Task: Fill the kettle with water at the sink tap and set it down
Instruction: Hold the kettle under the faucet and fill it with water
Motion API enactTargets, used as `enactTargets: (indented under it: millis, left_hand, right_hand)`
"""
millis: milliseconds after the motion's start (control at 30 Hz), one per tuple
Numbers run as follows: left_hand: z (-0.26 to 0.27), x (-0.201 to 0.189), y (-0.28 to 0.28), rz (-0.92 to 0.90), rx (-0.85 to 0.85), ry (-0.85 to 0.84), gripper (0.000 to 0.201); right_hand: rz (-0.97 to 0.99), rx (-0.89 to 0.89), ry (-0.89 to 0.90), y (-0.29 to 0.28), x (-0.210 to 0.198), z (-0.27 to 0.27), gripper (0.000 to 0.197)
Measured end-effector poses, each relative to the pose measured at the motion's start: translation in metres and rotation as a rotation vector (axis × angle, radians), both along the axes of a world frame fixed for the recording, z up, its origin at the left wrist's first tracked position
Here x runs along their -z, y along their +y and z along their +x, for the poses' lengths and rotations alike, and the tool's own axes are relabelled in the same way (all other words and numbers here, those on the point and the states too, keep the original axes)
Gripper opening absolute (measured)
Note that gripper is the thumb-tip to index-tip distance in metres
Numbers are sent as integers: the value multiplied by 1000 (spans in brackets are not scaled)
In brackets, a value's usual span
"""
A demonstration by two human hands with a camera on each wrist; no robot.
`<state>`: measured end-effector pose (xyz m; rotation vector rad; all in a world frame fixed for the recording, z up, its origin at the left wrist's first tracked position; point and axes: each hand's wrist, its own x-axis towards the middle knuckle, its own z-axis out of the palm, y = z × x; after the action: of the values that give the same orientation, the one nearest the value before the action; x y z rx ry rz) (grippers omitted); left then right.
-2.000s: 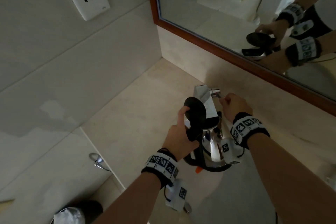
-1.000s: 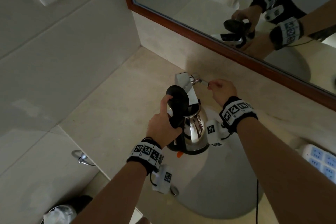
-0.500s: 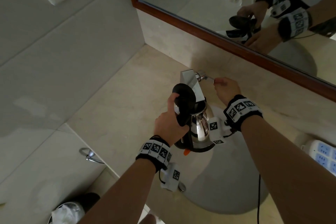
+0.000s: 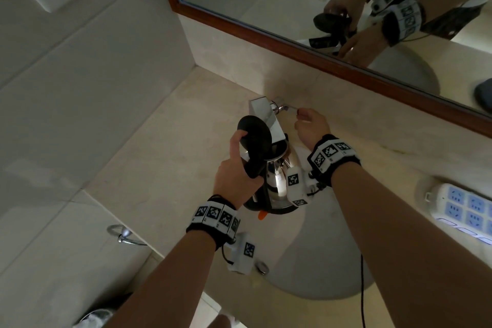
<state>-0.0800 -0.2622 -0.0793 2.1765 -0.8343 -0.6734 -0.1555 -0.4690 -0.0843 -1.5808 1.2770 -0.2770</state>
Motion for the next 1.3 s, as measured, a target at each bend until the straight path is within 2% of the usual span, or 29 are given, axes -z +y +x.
enactTargets:
  millis: [367,833,1300]
  left_hand:
    - [-6,-4,-2,-13,1,-31,102]
    - [-5,-3,-1,-55,-6,8,101]
    - [0,-4,-4,-56,-1,20,105]
  right_hand:
    - [35,8,-25,-1,7,-3,52]
    - [41,16,-21,-3,13,-3,54]
    - [-6,9,5,-3,10,1,49]
